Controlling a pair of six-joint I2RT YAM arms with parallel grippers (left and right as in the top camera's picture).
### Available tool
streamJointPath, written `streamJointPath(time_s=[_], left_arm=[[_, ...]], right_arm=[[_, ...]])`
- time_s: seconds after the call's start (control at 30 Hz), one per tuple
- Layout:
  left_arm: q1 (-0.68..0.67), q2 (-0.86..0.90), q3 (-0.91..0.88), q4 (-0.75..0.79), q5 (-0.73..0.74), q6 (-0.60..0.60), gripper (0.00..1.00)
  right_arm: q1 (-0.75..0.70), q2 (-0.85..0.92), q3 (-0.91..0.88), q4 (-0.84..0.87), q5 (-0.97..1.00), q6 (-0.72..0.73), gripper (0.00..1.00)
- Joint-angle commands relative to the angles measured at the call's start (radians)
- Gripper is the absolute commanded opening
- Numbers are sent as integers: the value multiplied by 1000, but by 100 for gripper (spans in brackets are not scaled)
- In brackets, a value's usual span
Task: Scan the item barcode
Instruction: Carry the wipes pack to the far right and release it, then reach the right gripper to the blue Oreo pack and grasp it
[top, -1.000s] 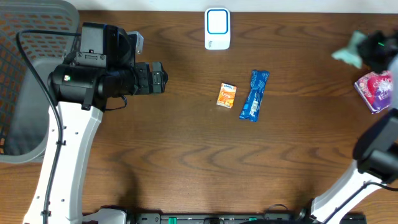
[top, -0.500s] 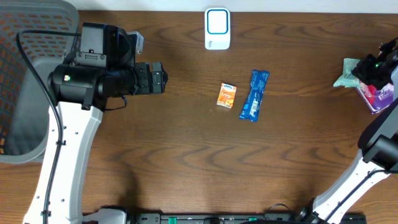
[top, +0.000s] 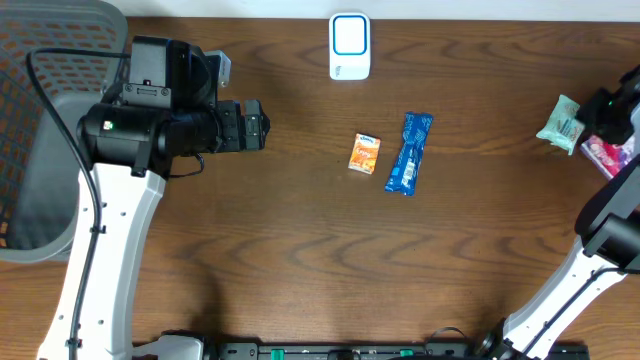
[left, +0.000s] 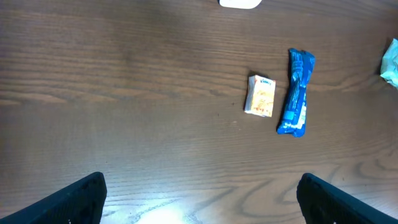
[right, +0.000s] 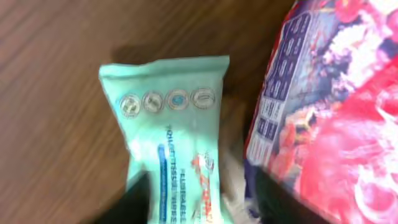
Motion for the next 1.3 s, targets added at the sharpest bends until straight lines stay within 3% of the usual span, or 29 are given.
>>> streamJointPath(time_s=[0.0,0.07,0.1,0.17,0.3,0.47,0.67,0.83,1.03,1.07,1.17,1.27], left_arm=[[3,2,-2,-2,-9,-2,98],[3,2,-2,-2,-9,-2,98],[3,2,-2,-2,-9,-2,98],[3,2,-2,-2,-9,-2,98],[3,2,-2,-2,-9,-2,98],[3,2,-2,-2,-9,-2,98],[3,2,-2,-2,-9,-2,98],[2,2,-2,-2,-9,-2,98],[2,2,-2,-2,-9,-2,98],[2,2,-2,-2,-9,-2,98],[3,2,-2,-2,-9,-2,98],[3,2,-2,-2,-9,-2,98]], right_arm=[[29,-70,123,-79,-68,-28,59],[48,-74,165,-145,-256,-77,62],[61,-74,171,-177,-399,-93,79],[94,-74,169,-253,-582,-97,92],[198,-74,157,-447,-624,-213,99],[370,-74,71,-492,-519,-274,99],[544,-74,-110,-376,-359,-144,99],[623,-74,-201,-314,-199,-20,99],[649,-74,-284,-208,-198,-10,99],[649,-74,-299,-189,-199,-2,97],[649,-74,-342,-133,-216,12,72],[650,-74,-372,-98,-224,11,70]])
